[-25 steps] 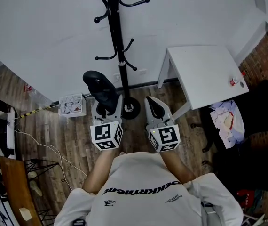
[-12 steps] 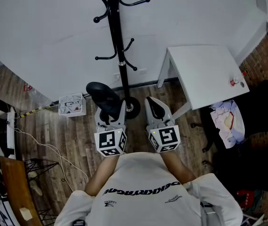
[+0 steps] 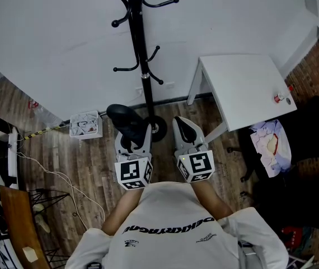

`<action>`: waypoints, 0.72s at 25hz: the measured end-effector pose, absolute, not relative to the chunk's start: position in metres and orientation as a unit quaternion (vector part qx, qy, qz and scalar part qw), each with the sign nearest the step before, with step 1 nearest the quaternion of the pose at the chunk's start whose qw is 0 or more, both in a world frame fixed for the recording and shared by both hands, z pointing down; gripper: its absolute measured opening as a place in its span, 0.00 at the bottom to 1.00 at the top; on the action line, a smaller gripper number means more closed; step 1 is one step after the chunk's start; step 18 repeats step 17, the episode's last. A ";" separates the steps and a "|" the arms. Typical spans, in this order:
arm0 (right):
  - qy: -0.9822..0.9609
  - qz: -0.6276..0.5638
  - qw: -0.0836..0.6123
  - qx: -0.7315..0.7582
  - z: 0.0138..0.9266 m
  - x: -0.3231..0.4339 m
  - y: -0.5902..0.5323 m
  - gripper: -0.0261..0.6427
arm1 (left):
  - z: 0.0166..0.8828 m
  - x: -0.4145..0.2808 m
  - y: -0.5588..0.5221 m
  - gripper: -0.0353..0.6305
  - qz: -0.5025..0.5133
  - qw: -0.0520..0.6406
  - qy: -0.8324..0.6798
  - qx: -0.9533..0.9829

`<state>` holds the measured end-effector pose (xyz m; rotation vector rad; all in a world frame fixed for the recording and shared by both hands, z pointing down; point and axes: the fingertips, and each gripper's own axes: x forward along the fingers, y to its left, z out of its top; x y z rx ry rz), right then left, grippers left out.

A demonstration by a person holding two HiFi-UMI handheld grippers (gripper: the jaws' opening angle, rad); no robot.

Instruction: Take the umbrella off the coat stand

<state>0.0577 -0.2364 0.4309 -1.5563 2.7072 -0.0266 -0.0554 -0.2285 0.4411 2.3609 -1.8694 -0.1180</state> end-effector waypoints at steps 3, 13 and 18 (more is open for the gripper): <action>0.868 -0.009 0.010 -0.496 0.432 0.057 -0.236 0.04 | 0.443 -0.055 -0.227 0.44 -0.038 0.064 -0.620 0.781; 0.870 -0.009 0.006 -0.492 0.437 0.056 -0.234 0.04 | 0.450 -0.054 -0.222 0.44 -0.035 0.071 -0.620 0.781; 0.870 -0.009 0.006 -0.493 0.437 0.057 -0.234 0.04 | 0.450 -0.054 -0.220 0.44 -0.035 0.073 -0.621 0.780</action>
